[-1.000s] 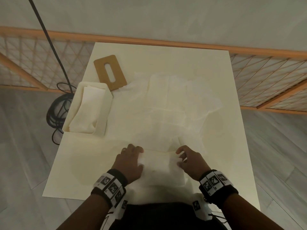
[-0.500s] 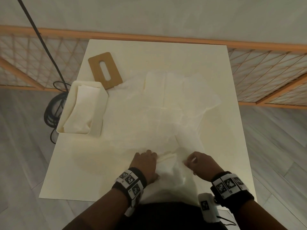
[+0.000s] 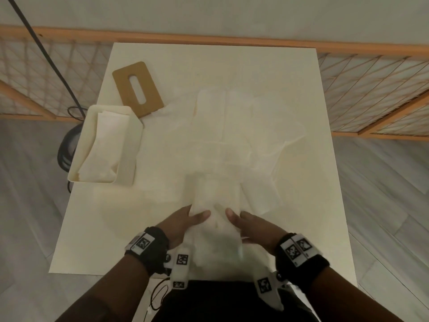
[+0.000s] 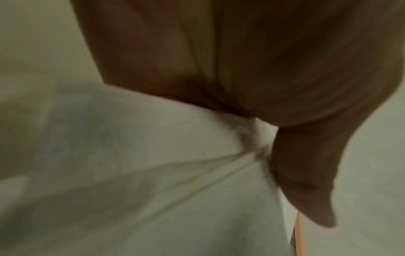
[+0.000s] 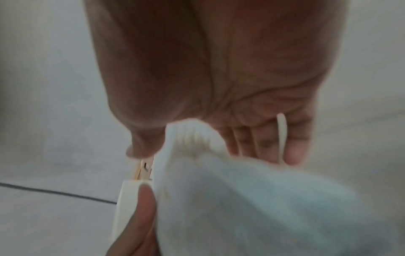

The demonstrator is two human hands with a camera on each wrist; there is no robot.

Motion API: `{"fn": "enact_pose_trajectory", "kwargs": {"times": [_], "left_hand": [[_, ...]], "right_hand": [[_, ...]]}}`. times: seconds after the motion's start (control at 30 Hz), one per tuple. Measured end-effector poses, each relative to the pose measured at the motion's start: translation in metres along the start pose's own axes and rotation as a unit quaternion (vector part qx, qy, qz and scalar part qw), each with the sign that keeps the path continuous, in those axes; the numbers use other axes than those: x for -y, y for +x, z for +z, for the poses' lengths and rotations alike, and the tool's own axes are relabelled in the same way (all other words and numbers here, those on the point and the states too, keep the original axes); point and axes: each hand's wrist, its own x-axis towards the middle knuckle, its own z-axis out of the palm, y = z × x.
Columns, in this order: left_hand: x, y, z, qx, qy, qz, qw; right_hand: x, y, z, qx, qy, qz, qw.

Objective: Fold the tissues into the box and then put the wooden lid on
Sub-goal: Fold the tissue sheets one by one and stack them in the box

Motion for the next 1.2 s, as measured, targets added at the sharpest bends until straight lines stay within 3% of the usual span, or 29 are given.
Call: {"fn": "enact_pose_trajectory", "kwargs": {"times": [0.1, 0.17, 0.27, 0.43, 0.53, 0.7, 0.83, 0.9, 1.07, 1.17, 1.2], "left_hand": [[0.005, 0.003, 0.016, -0.005, -0.071, 0.006, 0.997], [0.001, 0.008, 0.024, -0.069, -0.104, 0.021, 0.992], [-0.008, 0.016, 0.040, -0.174, -0.070, 0.061, 0.980], [-0.013, 0.022, 0.051, -0.197, 0.066, 0.105, 0.972], [-0.014, 0.023, 0.050, -0.171, 0.130, 0.116, 0.970], [-0.020, 0.018, 0.042, -0.156, 0.025, 0.077, 0.984], [-0.019, 0.019, 0.052, -0.095, 0.110, 0.050, 0.988], [-0.017, 0.019, 0.059, -0.107, 0.137, 0.042, 0.984], [-0.005, 0.020, 0.057, -0.144, 0.070, 0.042, 0.986], [-0.005, 0.022, 0.044, -0.219, -0.003, 0.057, 0.974], [-0.003, 0.021, 0.042, -0.209, -0.007, 0.050, 0.977]], "right_hand": [[0.005, 0.009, 0.011, -0.059, 0.066, -0.112, 0.990], [0.004, 0.015, 0.012, -0.116, 0.092, -0.138, 0.979], [-0.001, 0.024, 0.011, -0.179, 0.177, -0.108, 0.962], [0.009, 0.029, 0.006, -0.229, 0.214, -0.074, 0.947], [0.018, 0.026, 0.001, -0.216, 0.236, -0.072, 0.945], [0.026, 0.028, -0.009, -0.199, 0.173, -0.055, 0.963], [0.028, 0.032, -0.004, -0.197, 0.143, -0.031, 0.969], [0.029, 0.031, 0.000, -0.201, 0.142, -0.042, 0.968], [0.028, 0.028, 0.009, -0.204, 0.075, -0.061, 0.974], [0.025, 0.027, 0.002, -0.221, 0.092, -0.048, 0.970], [0.024, 0.027, 0.002, -0.213, 0.085, -0.044, 0.972]]}}
